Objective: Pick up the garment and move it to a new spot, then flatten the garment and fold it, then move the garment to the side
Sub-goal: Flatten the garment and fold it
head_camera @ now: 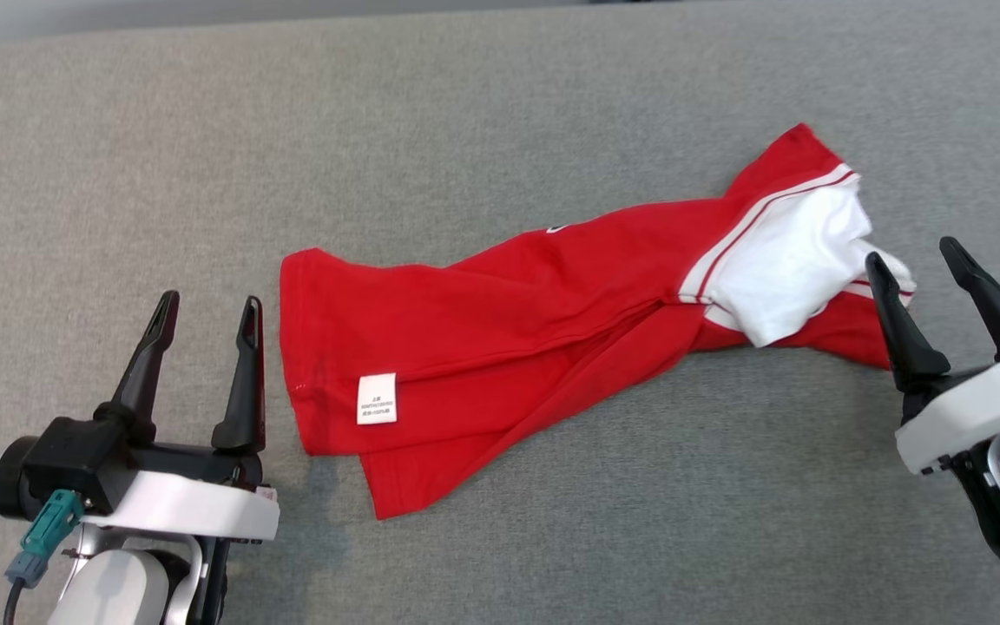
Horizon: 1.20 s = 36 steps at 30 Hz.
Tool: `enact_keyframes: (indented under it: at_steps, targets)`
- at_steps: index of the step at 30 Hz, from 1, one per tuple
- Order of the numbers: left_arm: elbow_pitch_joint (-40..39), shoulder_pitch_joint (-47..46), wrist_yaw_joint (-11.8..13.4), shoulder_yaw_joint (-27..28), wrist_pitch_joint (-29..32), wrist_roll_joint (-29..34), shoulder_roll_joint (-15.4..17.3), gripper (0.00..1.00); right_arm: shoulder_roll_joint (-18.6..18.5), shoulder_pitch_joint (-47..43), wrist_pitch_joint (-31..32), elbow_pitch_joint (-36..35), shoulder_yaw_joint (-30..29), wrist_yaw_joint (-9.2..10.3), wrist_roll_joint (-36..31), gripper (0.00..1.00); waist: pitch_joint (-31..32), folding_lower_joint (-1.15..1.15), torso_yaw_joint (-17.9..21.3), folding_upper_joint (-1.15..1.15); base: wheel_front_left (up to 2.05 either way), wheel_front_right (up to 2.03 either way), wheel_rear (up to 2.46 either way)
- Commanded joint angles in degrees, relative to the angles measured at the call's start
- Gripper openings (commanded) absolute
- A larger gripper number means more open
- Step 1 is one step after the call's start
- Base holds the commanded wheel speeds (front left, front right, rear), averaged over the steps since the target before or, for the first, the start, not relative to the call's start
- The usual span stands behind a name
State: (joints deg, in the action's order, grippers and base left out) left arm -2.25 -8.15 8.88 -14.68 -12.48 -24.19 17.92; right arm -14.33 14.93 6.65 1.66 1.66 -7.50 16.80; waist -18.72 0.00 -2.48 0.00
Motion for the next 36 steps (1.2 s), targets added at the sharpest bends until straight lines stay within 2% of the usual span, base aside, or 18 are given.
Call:
enact_keyframes:
  at_steps: [1,10,11,12,13,20,29,32,36]
  targets:
    - [0.1,-1.2,-0.2,0.1,-0.4,0.1,0.0,1.0,-0.6,0.9,0.1,0.5,0.1,0.02,0.2,1.0,-2.1,0.0,-1.6,0.0,0.0,0.0,0.0]
    - [2.1,-3.4,-1.3,-0.1,-1.6,0.4,-0.8,1.0,-1.6,4.7,1.0,5.3,3.1,0.02,2.1,1.0,-5.1,0.0,-3.2,0.0,0.0,0.0,0.0]
    - [2.4,-3.6,-1.2,-0.1,-1.6,0.4,-0.8,1.0,-1.7,5.0,0.9,5.2,3.4,0.02,2.2,0.4,-5.2,0.0,-3.2,0.0,0.0,0.0,0.0]
    - [2.6,-3.8,-1.3,-0.1,-1.7,0.5,-0.9,1.0,-1.8,5.3,0.6,4.8,3.5,0.02,2.3,0.11,-5.2,0.0,-3.1,0.0,0.0,0.0,0.0]
    - [2.7,-4.0,-1.3,0.0,-1.8,0.5,-0.9,1.0,-1.7,5.4,0.5,4.3,3.6,0.02,2.4,0.0,-5.2,0.0,-3.0,0.0,0.0,0.0,0.0]
    - [3.2,-4.1,-1.3,0.4,-2.2,0.7,-0.7,1.0,-1.7,3.9,3.0,-4.7,3.0,0.02,1.4,0.0,-4.9,0.0,-1.1,0.0,0.0,0.0,0.0]
    - [3.1,-4.4,-1.7,0.4,-2.3,0.8,-0.6,1.0,-0.9,-0.3,11.5,-21.4,-5.2,0.02,-1.5,0.0,-4.9,0.0,0.3,0.0,0.0,0.0,0.0]
    - [3.2,-4.7,-1.7,0.2,-2.3,0.9,-0.7,1.0,-0.6,1.1,13.1,-23.1,-5.5,0.02,-0.8,0.0,-5.3,0.0,0.4,0.0,0.0,0.0,0.0]
    - [3.6,-5.5,-2.1,-0.2,-2.4,1.0,-0.9,1.0,-0.2,4.6,14.2,-18.6,-1.7,0.02,0.3,0.0,-5.9,0.0,-0.1,0.0,0.0,0.0,0.0]
